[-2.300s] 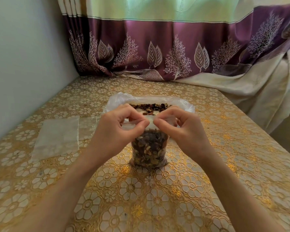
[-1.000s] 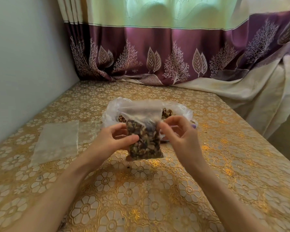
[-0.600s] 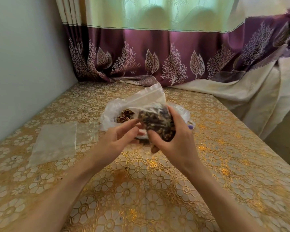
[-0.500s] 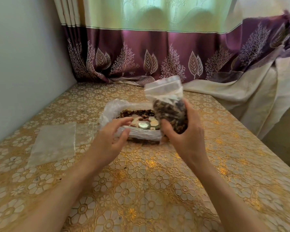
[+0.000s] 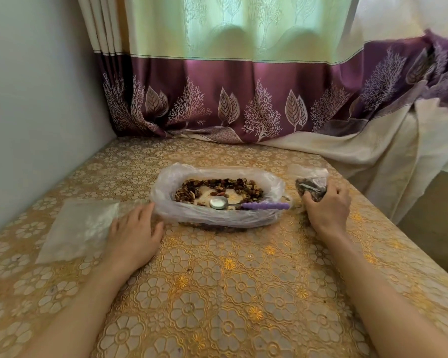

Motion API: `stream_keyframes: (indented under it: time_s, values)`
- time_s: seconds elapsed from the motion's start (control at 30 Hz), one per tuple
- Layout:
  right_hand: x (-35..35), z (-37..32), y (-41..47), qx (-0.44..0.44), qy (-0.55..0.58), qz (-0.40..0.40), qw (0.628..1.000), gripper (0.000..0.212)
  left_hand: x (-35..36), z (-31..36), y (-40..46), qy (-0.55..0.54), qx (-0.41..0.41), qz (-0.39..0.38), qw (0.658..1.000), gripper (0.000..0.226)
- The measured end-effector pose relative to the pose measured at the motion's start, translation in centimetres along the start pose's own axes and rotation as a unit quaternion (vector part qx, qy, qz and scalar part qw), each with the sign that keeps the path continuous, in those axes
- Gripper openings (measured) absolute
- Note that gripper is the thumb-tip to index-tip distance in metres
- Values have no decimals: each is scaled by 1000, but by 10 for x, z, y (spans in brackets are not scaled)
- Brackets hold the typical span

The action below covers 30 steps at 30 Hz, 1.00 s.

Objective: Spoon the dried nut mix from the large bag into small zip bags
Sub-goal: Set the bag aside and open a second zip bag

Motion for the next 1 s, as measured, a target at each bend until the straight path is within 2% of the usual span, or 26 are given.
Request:
stream_keyframes:
  time_s: [0.13,0.37,0.47,0.57,0.67,0.77,0.87,0.93,1.0]
  values:
    - [9,6,3,14,-30,-1,999,51,0,0,1,-7,-1,5,1000,59]
    - [4,0,-3,1,-76,-41,996,61,-2,-1,2,-42,1,16,999,59]
    - [-7,-38,-28,-97,-10,-5,995,52,-8,2,1,-87,7,45,995,56]
    - [-7,-88,-72,-230,57,-9,971,43,-21,3,0,-109,13,100,989,45]
    - [11,-125,-129,-337,89,-103,932,39,-29,-8,1,-62,-12,106,992,39]
    - [40,-146,-180,-436,60,-226,869,38,-37,-25,-1,-14,-86,90,992,39]
    - [64,-146,-195,-447,4,-324,833,41,-37,-43,-5,15,-132,49,990,47]
    - [71,-142,-195,-436,-9,-346,830,41,-33,-52,-6,3,-131,30,991,51]
    - [73,-140,-195,-429,-4,-351,832,41,-34,-54,-9,-43,-110,55,991,43]
Point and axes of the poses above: each hand's wrist, its own y-axis towards the middle knuckle, its own x-axis out of the palm, z = x × y, the point moved 6 cm from there along y, towards the middle knuckle, and after that the axes turned 4 degrees about x, right-handed, at the moved point
